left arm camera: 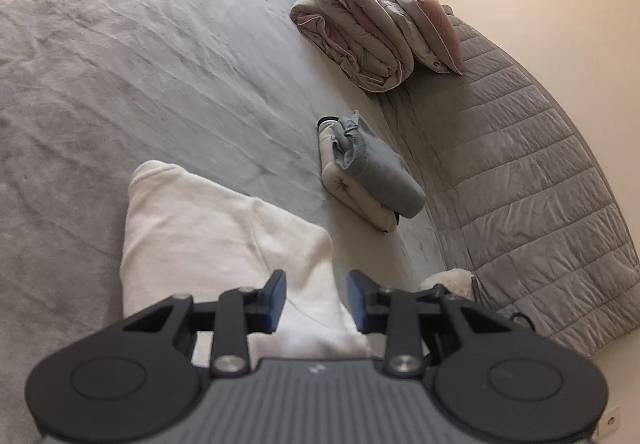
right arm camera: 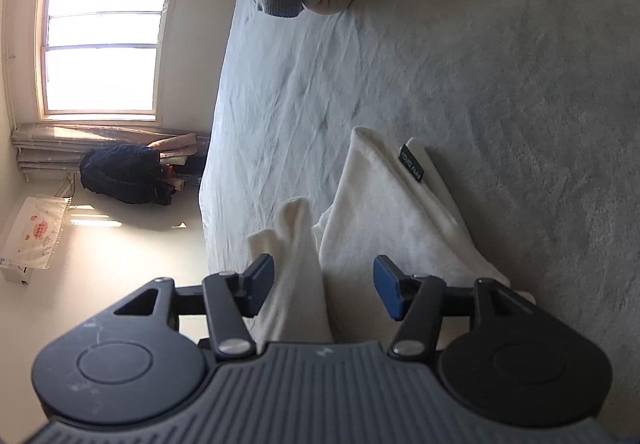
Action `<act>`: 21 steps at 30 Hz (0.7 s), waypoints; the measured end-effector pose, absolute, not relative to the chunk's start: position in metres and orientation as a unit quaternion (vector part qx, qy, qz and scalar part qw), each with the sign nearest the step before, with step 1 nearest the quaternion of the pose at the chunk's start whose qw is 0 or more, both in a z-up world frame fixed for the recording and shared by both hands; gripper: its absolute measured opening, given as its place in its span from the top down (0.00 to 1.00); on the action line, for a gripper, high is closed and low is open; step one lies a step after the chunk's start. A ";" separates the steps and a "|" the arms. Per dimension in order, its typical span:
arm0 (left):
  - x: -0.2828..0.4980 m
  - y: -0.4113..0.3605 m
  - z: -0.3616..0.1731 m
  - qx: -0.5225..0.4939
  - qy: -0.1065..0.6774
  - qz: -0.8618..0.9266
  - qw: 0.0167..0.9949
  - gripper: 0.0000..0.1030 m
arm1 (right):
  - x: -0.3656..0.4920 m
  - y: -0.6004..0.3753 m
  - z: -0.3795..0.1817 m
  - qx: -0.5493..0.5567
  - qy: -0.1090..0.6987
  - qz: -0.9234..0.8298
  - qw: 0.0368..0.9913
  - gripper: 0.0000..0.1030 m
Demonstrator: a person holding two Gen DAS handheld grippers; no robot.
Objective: Fold clothes
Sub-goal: 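Fold the lifted sweatshirt over onto itself with both grippers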
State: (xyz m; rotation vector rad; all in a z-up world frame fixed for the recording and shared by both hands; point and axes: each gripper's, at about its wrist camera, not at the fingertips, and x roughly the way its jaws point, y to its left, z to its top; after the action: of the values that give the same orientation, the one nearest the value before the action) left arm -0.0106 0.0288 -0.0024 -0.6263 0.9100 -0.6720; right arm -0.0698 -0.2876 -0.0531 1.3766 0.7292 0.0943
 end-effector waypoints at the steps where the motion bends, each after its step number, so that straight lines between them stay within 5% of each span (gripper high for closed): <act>1: -0.011 0.031 -0.006 -0.278 0.421 -0.313 0.804 0.68 | -0.071 -0.287 -0.053 0.620 0.328 0.042 0.712 0.41; 3: -0.013 0.034 -0.014 -0.246 0.416 -0.313 0.817 0.69 | -0.069 -0.284 -0.052 0.613 0.329 0.044 0.717 0.39; 7: -0.016 0.032 -0.030 -0.169 0.412 -0.311 0.839 0.92 | -0.067 -0.274 -0.048 0.581 0.338 0.048 0.739 0.38; 18: -0.020 0.026 -0.049 -0.140 0.411 -0.366 0.823 0.93 | -0.069 -0.251 -0.053 0.522 0.377 0.039 0.764 0.38; 19: -0.020 0.025 -0.049 -0.139 0.408 -0.367 0.824 0.93 | -0.068 -0.248 -0.053 0.514 0.380 0.041 0.768 0.40; 21: -0.019 0.025 -0.047 -0.142 0.401 -0.370 0.826 0.93 | -0.064 -0.241 -0.054 0.492 0.385 0.048 0.779 0.60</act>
State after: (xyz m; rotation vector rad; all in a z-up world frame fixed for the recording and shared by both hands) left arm -0.0188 0.0249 -0.0465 -0.3020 0.8524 -0.7861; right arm -0.0644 -0.2407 -0.0539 1.0644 0.8322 0.1037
